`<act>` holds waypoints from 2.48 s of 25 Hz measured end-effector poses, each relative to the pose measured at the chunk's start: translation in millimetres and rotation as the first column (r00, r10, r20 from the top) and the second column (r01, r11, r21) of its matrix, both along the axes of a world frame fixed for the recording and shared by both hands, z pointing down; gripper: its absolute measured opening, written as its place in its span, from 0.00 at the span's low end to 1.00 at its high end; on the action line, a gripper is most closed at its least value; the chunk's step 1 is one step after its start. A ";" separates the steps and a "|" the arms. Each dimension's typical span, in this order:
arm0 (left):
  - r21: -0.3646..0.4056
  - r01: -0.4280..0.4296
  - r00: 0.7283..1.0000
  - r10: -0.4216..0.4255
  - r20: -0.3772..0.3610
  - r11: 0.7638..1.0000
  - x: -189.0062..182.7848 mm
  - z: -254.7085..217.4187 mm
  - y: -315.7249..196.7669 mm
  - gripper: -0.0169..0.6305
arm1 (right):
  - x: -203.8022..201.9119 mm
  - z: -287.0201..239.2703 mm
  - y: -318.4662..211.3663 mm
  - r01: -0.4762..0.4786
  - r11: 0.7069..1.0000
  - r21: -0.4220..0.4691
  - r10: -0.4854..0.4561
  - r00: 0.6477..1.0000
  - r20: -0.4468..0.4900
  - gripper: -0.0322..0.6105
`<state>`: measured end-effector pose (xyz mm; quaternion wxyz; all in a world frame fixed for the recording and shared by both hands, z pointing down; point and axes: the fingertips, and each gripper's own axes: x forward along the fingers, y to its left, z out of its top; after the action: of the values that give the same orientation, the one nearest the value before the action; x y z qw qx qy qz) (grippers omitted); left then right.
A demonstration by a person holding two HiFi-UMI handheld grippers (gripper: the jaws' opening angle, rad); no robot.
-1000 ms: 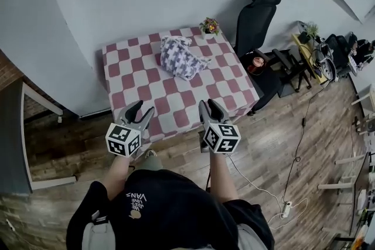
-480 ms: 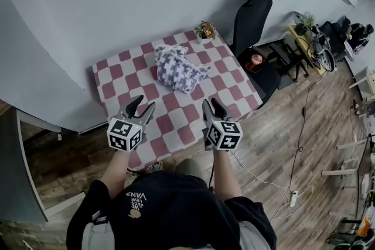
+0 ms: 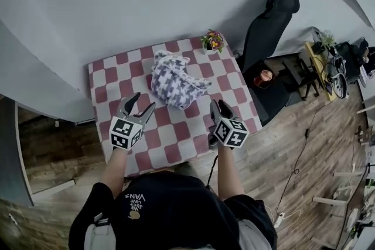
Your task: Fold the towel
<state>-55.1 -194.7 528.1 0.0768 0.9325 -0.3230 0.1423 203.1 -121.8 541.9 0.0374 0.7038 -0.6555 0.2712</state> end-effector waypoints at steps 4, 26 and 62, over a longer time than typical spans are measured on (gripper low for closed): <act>0.003 0.051 0.997 -0.051 0.052 0.999 23.5 12.3 -24.1 0.42 | 37.6 27.5 -39.1 0.051 0.997 -0.064 -0.048 0.998 0.042 0.25; 0.016 -0.052 0.955 0.045 0.293 0.999 92.2 48.8 -122.6 0.52 | 50.3 137.3 -134.1 0.268 0.921 -0.282 -0.200 0.948 0.247 0.33; 0.277 -0.460 0.885 0.460 0.067 0.844 37.0 -79.4 123.9 0.08 | 43.6 -133.5 146.7 -0.273 0.904 0.329 0.212 0.955 0.210 0.08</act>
<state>-18.1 -70.7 448.7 -0.0942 0.9839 -0.1072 0.1078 246.7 24.9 408.4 -0.1799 0.7496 -0.6015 0.2098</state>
